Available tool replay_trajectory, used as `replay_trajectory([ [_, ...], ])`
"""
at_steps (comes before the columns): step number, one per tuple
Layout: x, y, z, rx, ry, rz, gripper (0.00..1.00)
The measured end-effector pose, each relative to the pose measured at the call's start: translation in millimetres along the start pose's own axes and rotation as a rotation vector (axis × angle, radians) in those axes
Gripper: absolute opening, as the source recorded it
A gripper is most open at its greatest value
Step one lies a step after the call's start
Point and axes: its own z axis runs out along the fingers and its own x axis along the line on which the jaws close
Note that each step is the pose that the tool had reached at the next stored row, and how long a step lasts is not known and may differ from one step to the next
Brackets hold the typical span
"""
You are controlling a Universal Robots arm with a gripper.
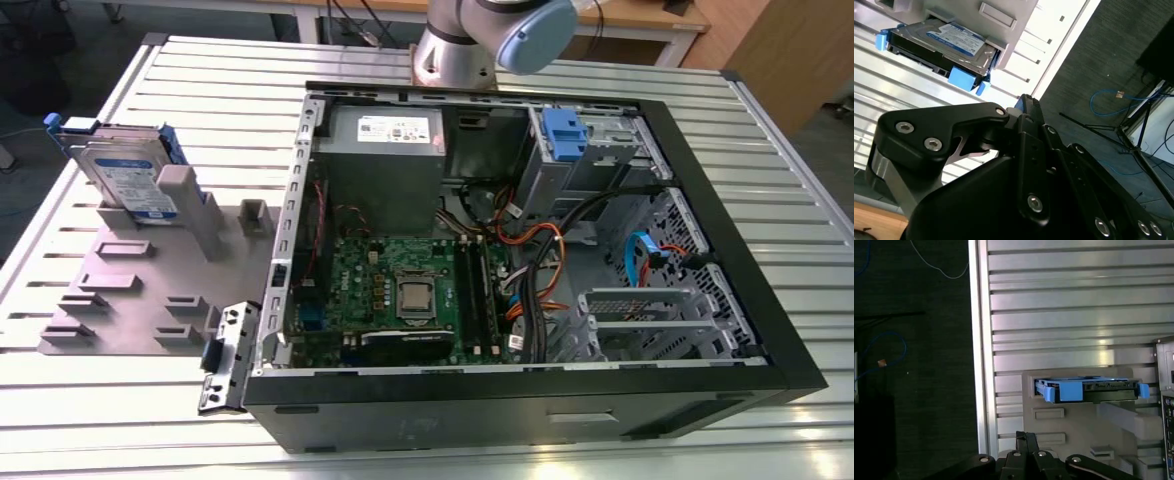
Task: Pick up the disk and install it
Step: 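Reach for the disk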
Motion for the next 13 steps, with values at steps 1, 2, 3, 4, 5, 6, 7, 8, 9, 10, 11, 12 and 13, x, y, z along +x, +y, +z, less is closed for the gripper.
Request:
replay_trajectory([
  [1,2.0,-0.1,0.0,0.0,-0.0001,0.0,0.11],
  [2,3.9,-0.3,-0.1,0.0,-0.0001,0.0,0.11],
  [3,5.8,-0.4,-0.2,0.0001,0.0001,0.0,0.11],
  [4,7.7,-0.6,-0.2,0.0,0.0,0.0,0.11],
  [5,9.4,-0.7,-0.2,0.0001,0.0,0.0,0.11],
  [6,10.4,-0.8,-0.2,0.0,0.0,0.0,0.11],
  [7,10.3,-0.8,-0.2,0.0,0.0,0.0,0.11],
  [8,10.4,-0.8,-0.2,-0.0001,-0.0001,0.0,0.11],
  [9,10.4,-0.8,-0.3,0.0,0.0,0.0,0.11],
  [10,10.4,-0.8,-0.3,0.0001,0.0001,0.0,0.11],
  [11,10.3,-0.7,-0.2,0.0,0.0001,0.0,0.11],
  [12,9.1,-0.7,-0.1,0.0,0.0,0.0,0.11],
  [13,6.6,-0.4,0.1,0.0,0.0,0.0,0.11],
])
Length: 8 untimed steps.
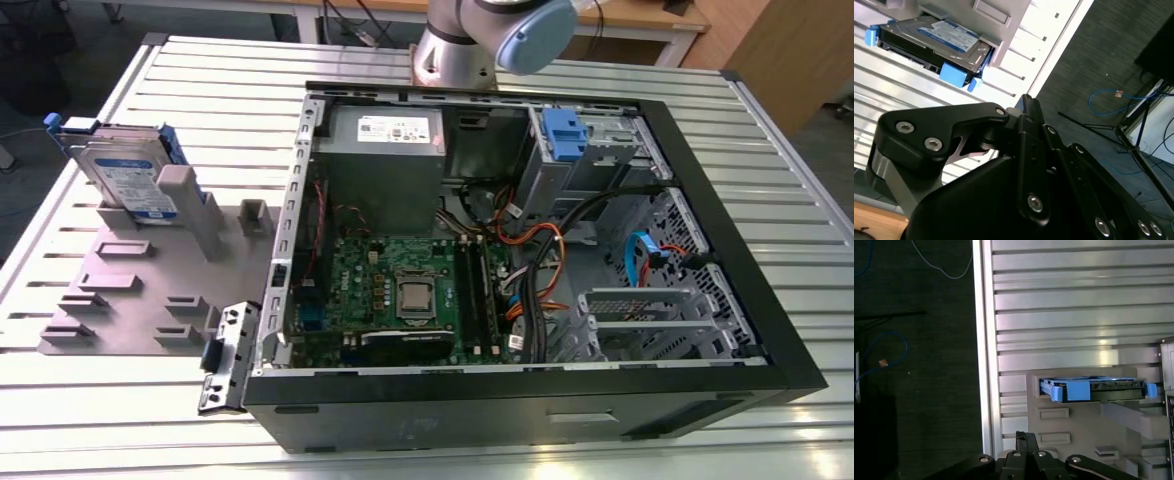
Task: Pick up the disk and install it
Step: 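Reach for the disk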
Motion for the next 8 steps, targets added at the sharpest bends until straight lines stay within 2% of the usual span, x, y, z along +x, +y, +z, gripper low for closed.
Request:
replay_trajectory([
  [8,-34.9,2.5,2.7,0.0001,0.0006,0.0,0.11],
])
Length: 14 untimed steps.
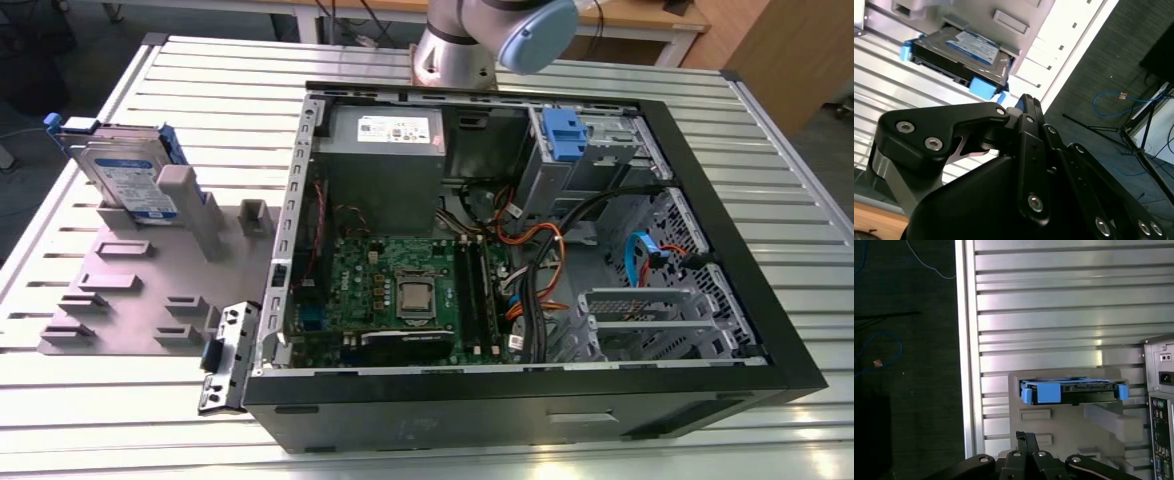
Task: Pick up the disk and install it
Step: 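Reach for the disk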
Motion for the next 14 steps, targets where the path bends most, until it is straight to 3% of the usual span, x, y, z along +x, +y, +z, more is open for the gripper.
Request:
replay_trajectory([
  [9,-40.1,2.7,8.2,0.0001,0.0027,0.0,0.11],
  [12,-47.1,3.2,10.3,0.0001,0.0027,0.0,0.11],
  [14,-47.8,3.2,10.8,0.0001,0.0025,0.0,0.11],
])
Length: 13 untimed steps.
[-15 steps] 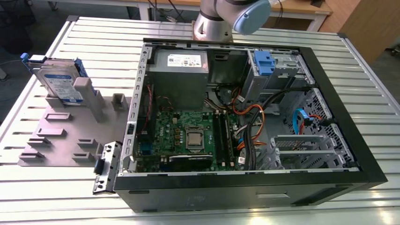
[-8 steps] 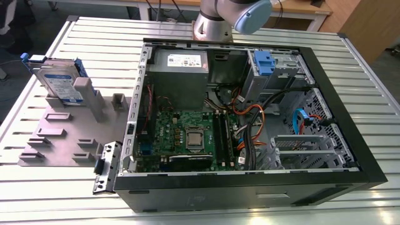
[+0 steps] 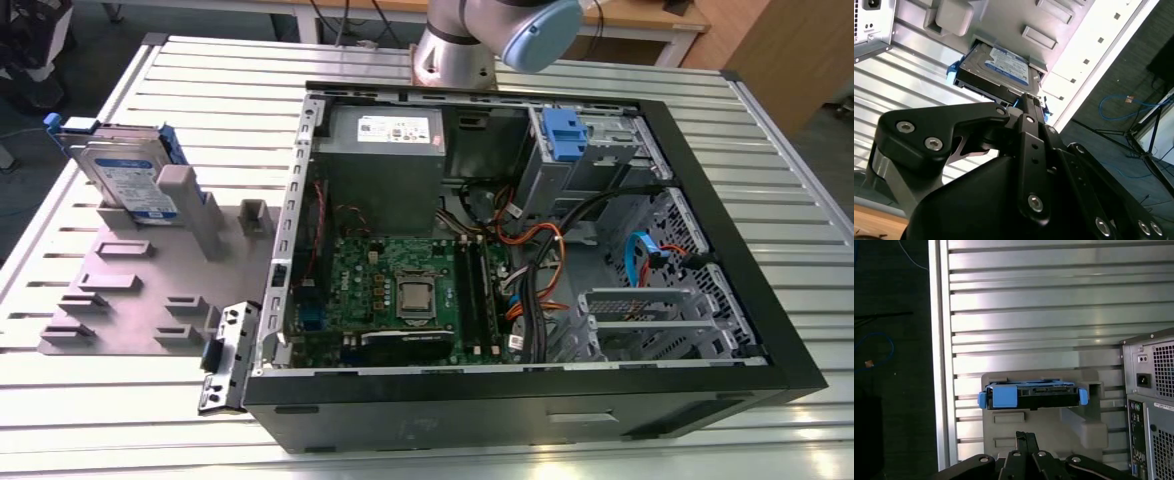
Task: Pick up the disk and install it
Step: 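Reach for the disk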
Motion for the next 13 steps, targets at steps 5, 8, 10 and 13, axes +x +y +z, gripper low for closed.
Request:
replay_trajectory([
  [5,-0.2,0.0,0.7,0.0,0.0,0.0,0.11],
  [8,-1.7,-0.2,5.0,0.0001,0.0001,0.0,0.11],
  [10,-3.3,-0.1,8.2,0.0002,0.0003,0.0,0.11],
  [13,-8.8,0.6,13.0,0.0002,0.0003,0.0,0.11],
])
